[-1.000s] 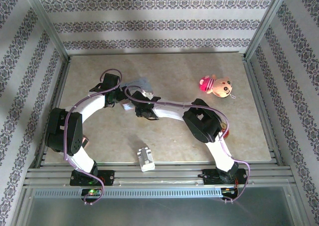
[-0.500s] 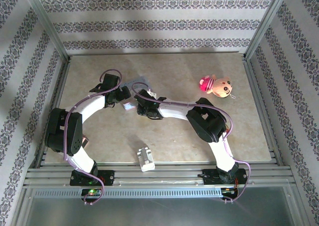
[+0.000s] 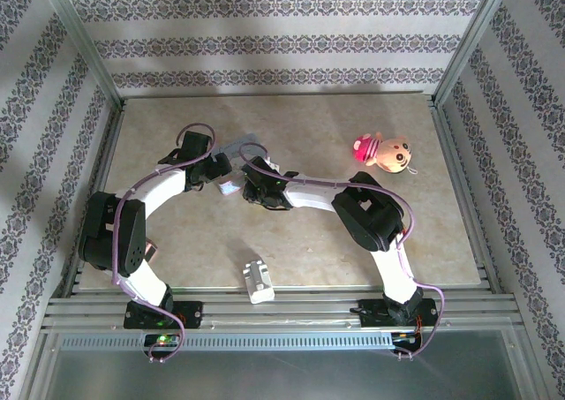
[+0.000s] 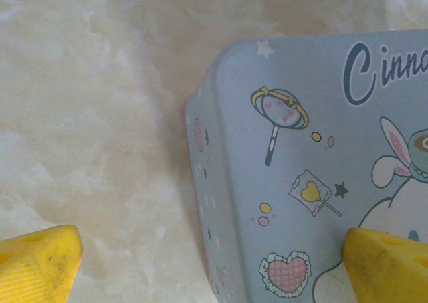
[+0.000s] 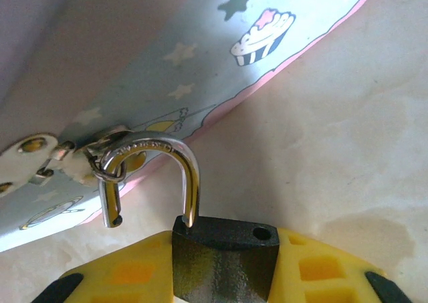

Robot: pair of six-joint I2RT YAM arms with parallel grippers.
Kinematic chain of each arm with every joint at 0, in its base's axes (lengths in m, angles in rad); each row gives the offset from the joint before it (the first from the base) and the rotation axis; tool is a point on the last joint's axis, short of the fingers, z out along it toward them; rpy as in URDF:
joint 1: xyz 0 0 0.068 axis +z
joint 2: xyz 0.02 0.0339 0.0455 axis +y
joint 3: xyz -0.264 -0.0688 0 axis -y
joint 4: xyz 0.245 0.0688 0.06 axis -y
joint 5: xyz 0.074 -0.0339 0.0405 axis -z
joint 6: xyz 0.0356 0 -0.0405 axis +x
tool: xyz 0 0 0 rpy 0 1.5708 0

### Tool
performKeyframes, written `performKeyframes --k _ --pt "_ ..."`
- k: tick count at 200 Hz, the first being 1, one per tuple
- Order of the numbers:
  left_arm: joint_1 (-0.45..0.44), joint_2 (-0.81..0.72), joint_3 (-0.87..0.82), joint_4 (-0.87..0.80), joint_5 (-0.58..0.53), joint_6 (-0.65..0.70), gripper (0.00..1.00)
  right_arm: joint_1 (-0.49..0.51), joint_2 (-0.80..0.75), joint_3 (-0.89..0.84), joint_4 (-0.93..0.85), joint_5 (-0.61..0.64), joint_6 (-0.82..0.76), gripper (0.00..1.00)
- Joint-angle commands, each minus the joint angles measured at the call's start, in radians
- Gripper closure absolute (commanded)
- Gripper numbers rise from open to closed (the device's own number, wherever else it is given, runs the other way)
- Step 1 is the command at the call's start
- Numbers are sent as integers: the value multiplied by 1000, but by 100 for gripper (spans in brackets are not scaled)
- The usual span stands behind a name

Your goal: Unlock the padlock with the key

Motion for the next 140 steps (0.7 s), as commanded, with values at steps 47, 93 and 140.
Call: performKeyframes --k 47,93,140 --pt "13 -16 -19 -10 36 20 7 1 -5 -48 141 -27 14 100" --pt "9 -29 -22 17 123 45 16 14 -81 -145 139 22 13 100" --pt "-18 -42 0 -17 111 60 1 35 -138 -209 145 39 27 100"
